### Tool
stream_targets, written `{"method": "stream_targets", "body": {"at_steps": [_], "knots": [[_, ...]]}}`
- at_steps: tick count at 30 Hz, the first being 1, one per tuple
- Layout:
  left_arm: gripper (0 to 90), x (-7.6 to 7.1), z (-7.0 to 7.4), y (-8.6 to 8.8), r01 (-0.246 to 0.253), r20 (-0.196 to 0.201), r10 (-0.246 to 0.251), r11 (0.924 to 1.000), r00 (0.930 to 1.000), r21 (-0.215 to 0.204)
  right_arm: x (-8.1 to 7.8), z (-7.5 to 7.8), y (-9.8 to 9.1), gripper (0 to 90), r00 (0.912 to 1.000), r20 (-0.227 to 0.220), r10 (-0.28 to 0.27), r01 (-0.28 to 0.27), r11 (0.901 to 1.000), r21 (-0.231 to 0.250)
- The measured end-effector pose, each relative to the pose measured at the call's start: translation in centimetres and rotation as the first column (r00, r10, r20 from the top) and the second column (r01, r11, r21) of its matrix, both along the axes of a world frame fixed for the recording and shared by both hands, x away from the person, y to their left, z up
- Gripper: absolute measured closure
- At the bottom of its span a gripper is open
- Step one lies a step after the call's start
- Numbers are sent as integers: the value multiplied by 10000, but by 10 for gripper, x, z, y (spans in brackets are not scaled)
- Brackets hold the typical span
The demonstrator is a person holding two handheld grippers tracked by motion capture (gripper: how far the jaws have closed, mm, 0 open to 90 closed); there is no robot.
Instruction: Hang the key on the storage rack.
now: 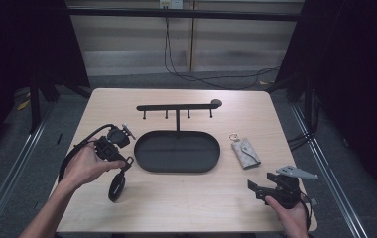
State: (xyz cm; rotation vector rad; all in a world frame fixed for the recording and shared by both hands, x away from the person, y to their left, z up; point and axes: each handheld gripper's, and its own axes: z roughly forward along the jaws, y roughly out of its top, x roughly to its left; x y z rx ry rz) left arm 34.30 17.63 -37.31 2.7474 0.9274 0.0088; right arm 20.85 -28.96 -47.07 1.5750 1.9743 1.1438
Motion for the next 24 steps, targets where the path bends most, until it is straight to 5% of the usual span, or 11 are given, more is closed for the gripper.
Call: {"method": "stream_targets", "body": {"at_steps": [7, 24], "knots": [[706, 0, 12, 0, 357, 80, -362, 9979, 9993, 540, 0, 0, 0, 150, 10000, -40, -51, 51, 10000, -10], [707, 3, 33, 1, 217, 426, -243, 9979, 9988, 612, 0, 0, 0, 150, 10000, -29, -68, 68, 10000, -42]]}}
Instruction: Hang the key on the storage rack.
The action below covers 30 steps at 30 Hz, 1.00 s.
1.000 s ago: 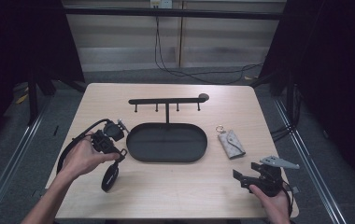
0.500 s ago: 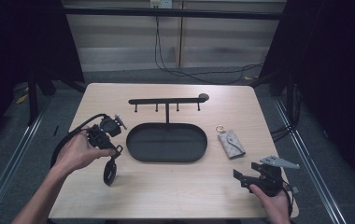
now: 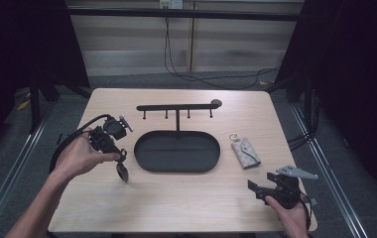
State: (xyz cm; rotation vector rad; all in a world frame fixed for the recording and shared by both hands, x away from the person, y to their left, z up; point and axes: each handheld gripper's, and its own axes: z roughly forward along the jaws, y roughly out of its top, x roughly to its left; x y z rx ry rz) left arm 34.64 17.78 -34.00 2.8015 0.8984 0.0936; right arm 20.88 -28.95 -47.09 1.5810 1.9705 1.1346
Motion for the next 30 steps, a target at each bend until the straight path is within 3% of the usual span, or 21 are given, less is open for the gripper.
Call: {"method": "stream_targets", "body": {"at_steps": [8, 20, 30], "knots": [[708, 6, 10, -3, -34, -6, 33, 10000, 10000, -28, 0, 0, 0, 150, 10000, -16, 17, -17, 10000, 0], [707, 14, 19, -3, -257, -459, 257, 9997, 9986, 3, 0, 0, 0, 150, 10000, -48, 70, -70, 10000, -6], [707, 20, 28, -12, -278, -487, 281, 9996, 9984, 55, 0, 0, 0, 149, 10000, -57, 78, -78, 10000, 8]]}}
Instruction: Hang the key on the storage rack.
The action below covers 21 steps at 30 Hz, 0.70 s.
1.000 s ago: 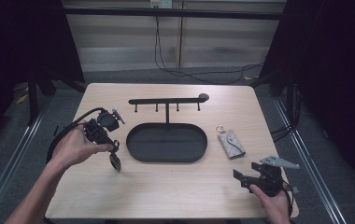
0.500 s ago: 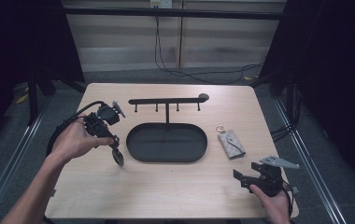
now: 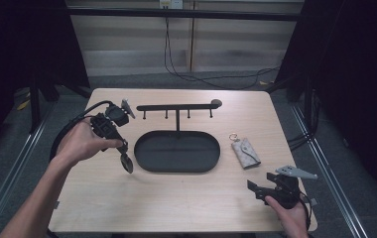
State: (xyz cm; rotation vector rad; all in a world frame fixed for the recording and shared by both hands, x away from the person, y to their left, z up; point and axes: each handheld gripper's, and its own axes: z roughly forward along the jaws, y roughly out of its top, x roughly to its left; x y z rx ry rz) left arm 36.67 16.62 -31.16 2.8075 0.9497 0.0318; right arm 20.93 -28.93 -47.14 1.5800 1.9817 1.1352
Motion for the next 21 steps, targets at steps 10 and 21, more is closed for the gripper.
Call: {"method": "stream_targets", "body": {"at_steps": [10, 21], "knots": [[707, 9, 10, -6, -113, -38, 112, 9999, 9999, -117, 0, 0, 0, 149, 10000, 46, 8, -8, 10000, 14], [707, 22, 21, -8, -541, -13, 540, 9978, 9985, -382, -1, 1, 0, 148, 10000, 68, 16, -16, 10000, 18]]}}
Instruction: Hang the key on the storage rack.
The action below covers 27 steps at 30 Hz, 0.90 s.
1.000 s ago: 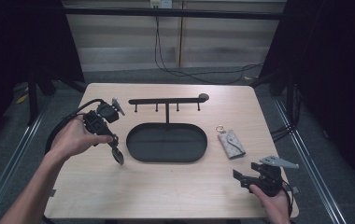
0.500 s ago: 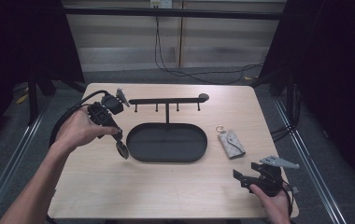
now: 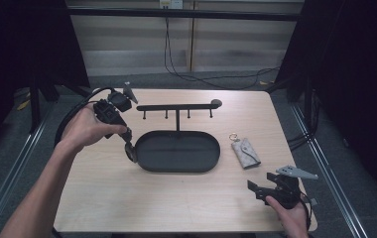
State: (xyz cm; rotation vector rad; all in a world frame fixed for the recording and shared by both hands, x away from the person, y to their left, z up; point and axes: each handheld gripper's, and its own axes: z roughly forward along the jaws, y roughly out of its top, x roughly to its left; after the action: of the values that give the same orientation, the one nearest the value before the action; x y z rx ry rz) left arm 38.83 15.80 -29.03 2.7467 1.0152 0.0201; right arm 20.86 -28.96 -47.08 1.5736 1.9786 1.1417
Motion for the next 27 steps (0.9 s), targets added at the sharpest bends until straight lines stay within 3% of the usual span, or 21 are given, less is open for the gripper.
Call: {"method": "stream_targets", "body": {"at_steps": [10, 15, 24, 27], "knots": [[707, 13, 0, -8, -183, -102, 183, 9998, 9998, 27, 0, 0, 0, 148, 10000, -12, 6, -6, 10000, 26], [706, 17, 6, -15, -219, -101, 216, 9995, 9997, -219, -1, 0, -1, 148, 10000, 18, 1, -1, 10000, 52], [706, 28, 3, -29, -432, -115, 434, 9989, 9990, 189, -1, 1, -1, 149, 10000, -1, 14, -14, 10000, 75], [706, 32, 1, -31, -605, -167, 607, 9981, 9980, 147, -1, 0, 0, 149, 10000, 0, 72, -72, 9999, 117]]}}
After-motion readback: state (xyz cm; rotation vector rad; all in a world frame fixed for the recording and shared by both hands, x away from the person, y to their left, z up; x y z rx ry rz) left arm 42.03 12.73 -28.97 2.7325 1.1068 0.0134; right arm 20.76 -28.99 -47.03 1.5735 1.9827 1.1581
